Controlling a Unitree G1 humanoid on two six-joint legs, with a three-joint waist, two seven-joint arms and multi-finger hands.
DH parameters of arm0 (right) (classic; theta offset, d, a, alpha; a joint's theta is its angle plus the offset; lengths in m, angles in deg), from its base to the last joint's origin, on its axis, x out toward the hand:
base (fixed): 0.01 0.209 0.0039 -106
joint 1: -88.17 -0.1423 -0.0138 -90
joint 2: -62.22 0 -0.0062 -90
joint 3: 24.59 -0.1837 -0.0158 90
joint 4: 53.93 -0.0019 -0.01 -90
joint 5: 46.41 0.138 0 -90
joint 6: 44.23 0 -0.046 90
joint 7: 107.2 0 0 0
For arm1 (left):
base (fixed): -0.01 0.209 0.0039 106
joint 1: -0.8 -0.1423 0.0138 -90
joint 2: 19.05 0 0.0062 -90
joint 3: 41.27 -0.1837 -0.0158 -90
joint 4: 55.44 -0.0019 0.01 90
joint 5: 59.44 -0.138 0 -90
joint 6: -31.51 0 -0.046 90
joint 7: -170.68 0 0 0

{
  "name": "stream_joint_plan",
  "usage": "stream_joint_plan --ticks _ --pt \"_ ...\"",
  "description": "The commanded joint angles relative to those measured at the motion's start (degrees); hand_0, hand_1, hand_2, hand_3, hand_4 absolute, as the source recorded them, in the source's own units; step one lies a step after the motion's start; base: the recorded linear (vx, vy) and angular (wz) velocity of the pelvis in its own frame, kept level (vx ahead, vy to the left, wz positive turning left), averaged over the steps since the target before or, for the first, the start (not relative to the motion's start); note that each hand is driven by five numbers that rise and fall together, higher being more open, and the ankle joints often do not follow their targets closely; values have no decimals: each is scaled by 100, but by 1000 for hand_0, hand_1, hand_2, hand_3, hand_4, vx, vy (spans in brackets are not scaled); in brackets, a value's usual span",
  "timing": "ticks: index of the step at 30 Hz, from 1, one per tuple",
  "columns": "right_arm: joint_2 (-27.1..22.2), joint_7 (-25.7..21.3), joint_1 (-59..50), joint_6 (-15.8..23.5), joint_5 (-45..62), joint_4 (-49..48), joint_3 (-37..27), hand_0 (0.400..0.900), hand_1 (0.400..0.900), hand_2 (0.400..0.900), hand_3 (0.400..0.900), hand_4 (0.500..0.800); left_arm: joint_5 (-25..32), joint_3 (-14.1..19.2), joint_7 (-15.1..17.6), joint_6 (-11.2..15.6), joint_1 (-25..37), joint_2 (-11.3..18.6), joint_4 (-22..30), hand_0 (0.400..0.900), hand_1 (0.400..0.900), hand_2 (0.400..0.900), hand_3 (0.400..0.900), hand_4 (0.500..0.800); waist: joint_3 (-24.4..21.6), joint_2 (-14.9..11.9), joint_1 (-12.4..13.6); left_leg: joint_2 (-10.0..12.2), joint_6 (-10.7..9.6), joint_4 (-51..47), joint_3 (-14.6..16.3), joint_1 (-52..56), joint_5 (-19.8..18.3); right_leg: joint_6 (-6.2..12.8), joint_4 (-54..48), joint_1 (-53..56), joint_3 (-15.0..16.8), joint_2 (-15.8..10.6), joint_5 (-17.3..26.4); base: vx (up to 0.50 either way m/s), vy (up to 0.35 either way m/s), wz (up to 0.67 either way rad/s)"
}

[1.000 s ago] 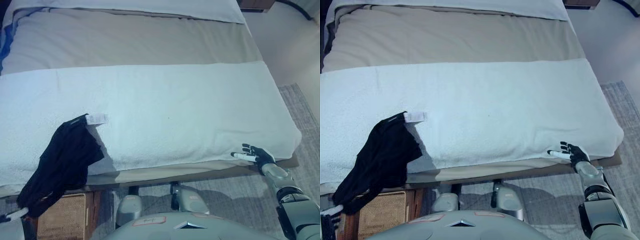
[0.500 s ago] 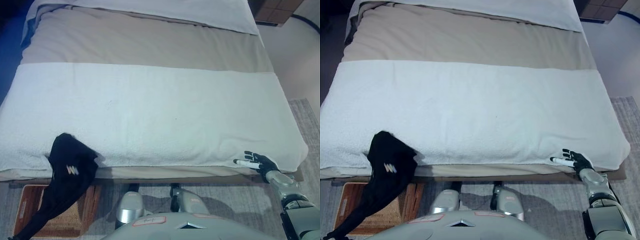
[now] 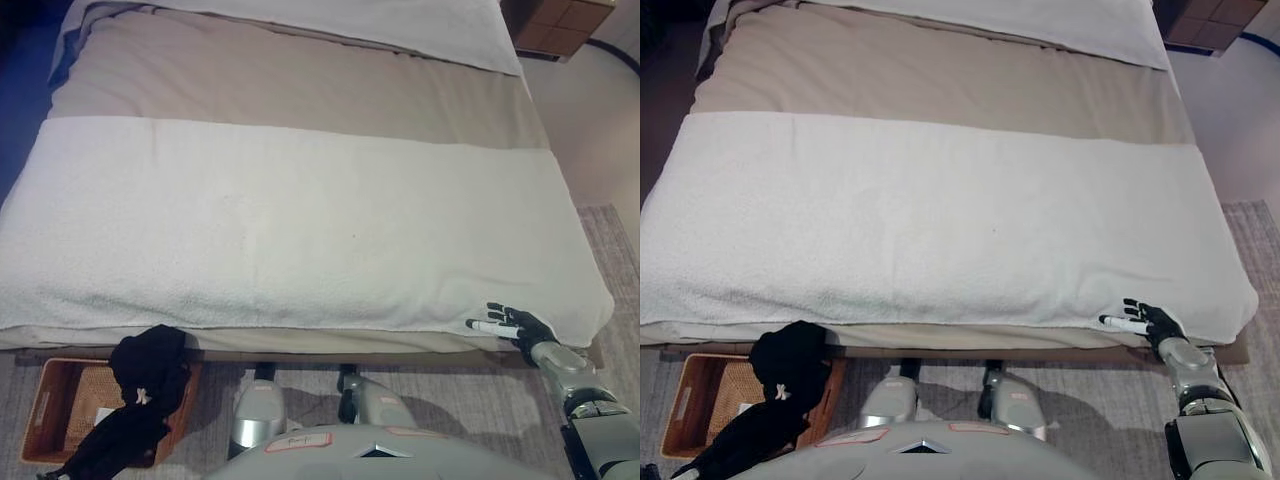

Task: Put the clothes on the bed into the basket.

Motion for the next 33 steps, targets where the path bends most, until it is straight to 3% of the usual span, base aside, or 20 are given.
stream_joint_plan --ticks 1,3,10,12,13,14,17,22,24,25,26,33 --pt "-613 -142 -338 134 -36 172 -286 900 900 900 900 800 316 -509 160 228 32 344 252 400 400 400 400 500 74 -51 43 133 22 -18 93 321 -45 616 255 268 0 -491 -36 11 5 -7" --pt "-622 -142 -350 134 -30 180 -283 900 900 900 900 800 322 -569 173 238 89 398 271 400 400 400 400 500 71 -51 40 134 23 -31 101 326 -45 613 245 261 4 -484 -30 5 6 -10" --pt "-738 -208 -275 181 26 164 -350 900 900 900 900 800 539 -439 367 428 461 1279 720 400 400 400 400 500 64 -54 -33 119 18 94 203 298 -143 640 233 232 69 -478 -12 9 9 -12" --pt "-704 -209 -226 194 53 122 -355 900 900 900 900 800 485 -592 378 461 576 1358 902 400 400 400 400 500 87 -45 -54 96 20 110 198 284 -147 646 238 229 68 -491 -14 0 0 0" --pt "-651 -233 -203 202 63 109 -377 900 900 900 900 800 575 -597 356 478 611 1213 851 724 724 724 724 694 78 -50 -53 91 19 104 202 282 -147 647 235 231 67 -497 -23 0 0 0" --pt "-524 -244 -173 222 79 96 -362 900 900 900 900 800 521 -614 492 500 548 1021 754 900 900 900 900 800 81 -71 -57 89 16 104 198 282 -151 642 238 228 80 -502 -28 0 0 0" --pt "-449 -236 -136 264 162 101 -399 900 900 900 900 800 509 -413 544 525 368 935 535 900 900 900 900 800 89 -80 -53 69 16 103 209 279 -160 638 240 220 105 -520 -26 -1 2 -2" --pt "-429 -307 -114 316 232 60 -433 900 900 900 900 800 542 -311 612 577 382 1046 552 900 900 900 900 800 125 -77 -67 55 14 132 252 261 -179 647 238 200 138 -557 -11 -3 9 -4" --pt "-435 -333 -97 327 229 45 -448 900 900 900 900 800 546 -408 625 611 511 1075 612 900 900 900 900 800 123 -78 -80 49 13 136 259 257 -183 651 240 194 137 -563 -9 3 1 -3" --pt "-431 -365 -244 362 221 33 -300 900 900 900 900 800 325 -655 719 633 833 1484 639 900 900 900 900 800 101 -73 -147 54 3 126 272 267 -175 659 240 187 140 -562 -8 14 -2 -6" --pt "-426 -395 -264 383 235 6 -329 900 900 900 900 800 309 -843 685 669 1094 1575 627 900 900 900 900 800 104 -89 -158 55 0 115 279 280 -182 664 236 195 139 -564 -14 9 0 -5" --pt "-376 -412 -176 327 221 -29 -344 900 900 900 900 800 607 -930 817 841 1311 1318 1010 900 900 900 900 800 147 -127 -115 59 -16 96 242 288 -176 666 233 235 95 -569 -33 6 -20 6"
